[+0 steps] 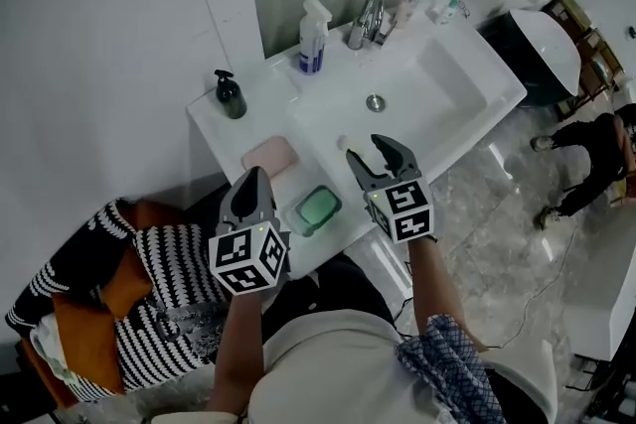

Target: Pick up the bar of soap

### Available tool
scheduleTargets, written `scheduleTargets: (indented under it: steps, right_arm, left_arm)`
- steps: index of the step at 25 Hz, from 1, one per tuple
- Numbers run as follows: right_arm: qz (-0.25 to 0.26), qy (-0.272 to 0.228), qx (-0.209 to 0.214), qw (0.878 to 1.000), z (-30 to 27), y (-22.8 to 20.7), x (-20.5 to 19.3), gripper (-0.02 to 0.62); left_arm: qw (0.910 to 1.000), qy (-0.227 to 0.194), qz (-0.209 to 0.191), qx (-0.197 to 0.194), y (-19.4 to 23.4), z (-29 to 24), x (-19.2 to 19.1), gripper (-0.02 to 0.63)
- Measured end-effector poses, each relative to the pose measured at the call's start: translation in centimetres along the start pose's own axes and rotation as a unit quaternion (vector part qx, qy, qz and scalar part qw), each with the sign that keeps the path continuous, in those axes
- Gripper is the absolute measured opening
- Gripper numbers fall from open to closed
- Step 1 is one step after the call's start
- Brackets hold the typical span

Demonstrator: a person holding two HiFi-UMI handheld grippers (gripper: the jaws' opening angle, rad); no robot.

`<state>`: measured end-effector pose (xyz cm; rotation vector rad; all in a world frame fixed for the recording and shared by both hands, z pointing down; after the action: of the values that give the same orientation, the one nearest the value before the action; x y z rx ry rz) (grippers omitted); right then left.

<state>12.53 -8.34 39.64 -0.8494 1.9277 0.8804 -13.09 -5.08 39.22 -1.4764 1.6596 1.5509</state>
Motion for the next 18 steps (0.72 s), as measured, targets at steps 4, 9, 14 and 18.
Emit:
scheduleTargets:
  steps: [4,9,14,18]
  right_arm:
    - [-0.015,-0.011,0.01,1.0,1.4,2.2,-0.1,0.225]
    - [-0.012,-0.014,-0.02,1.0,2.7,3.9,0.0,0.099]
    - [-0.013,-0.015,-0.015,1.0,3.5,5.5,0.2,0.055]
    - [-0.025,-0.034,-0.021,0.999,4.3,6.6,0.6,0.029]
  left_arm:
    - [0.9999,0.008,-0.006,-0.011,-0.2,1.3,-0.6,0.009]
    - [0.9995,0.009,-0.019,-0.022,-0.5,2.2,-1.0,0.009]
    - [0.9988,0.003,-0.012,-0.047,-0.8,3.1,-1.4,0.008]
    - [0.9985,0.002,-0.015,-0.053,-1.0,3.5,-1.5,0.008]
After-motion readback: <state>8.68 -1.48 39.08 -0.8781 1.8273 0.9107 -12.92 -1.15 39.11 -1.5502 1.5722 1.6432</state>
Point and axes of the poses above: the fingertips, and each gripper's own axes: z backward along the fingers, y to its left, x out of its top, the point moved 10 cm from there along z, backward along the fingers, and after that the axes turned 10 degrees about z, right-handed, at the moved point
